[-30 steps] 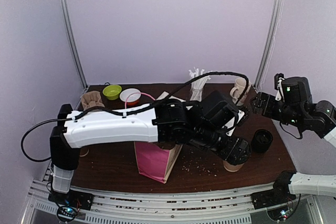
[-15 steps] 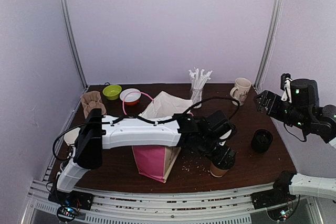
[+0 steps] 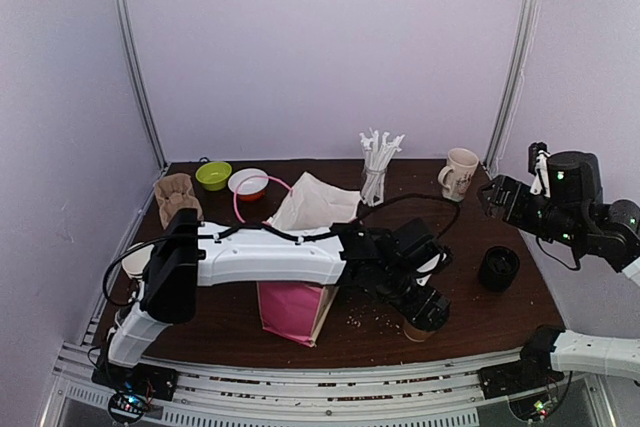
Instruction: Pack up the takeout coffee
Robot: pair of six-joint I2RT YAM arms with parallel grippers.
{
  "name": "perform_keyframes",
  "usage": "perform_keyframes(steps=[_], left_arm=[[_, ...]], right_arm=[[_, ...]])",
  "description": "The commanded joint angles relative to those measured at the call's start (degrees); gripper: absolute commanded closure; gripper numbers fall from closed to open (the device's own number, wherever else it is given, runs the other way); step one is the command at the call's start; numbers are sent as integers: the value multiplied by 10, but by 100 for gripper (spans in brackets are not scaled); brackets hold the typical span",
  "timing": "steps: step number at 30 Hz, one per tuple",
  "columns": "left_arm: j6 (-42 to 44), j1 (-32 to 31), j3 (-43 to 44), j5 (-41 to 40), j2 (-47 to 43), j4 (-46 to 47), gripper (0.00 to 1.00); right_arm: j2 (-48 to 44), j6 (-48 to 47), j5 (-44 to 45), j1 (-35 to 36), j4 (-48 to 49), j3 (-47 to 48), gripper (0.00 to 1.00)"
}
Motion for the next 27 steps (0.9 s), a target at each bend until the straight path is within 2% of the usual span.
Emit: perform_keyframes(steps=[1,10,17,20,24,27], left_arm=[[12,-2,-14,19,-72,16,2],[10,-18,-5,-2,-164,-26,2],[-1,-21,1,-77,-258,-75,2],[-46,-21,-47,-196,-333,-107,2],[-100,-16,-172,-348,-483,-103,2],[-127,28,-249,-357,-585,-97,2]], right_arm=[[4,-8,-7,-3,-9,4,0],[21,-27,-53,-3,3,5,0],[34,-33,-78,-4,61,-7,0],[34,-32,-96,-4,94,-9,0],[24,-41,-94,-4,118,-9,0],[32,-51,-81,-4,110,0,0]])
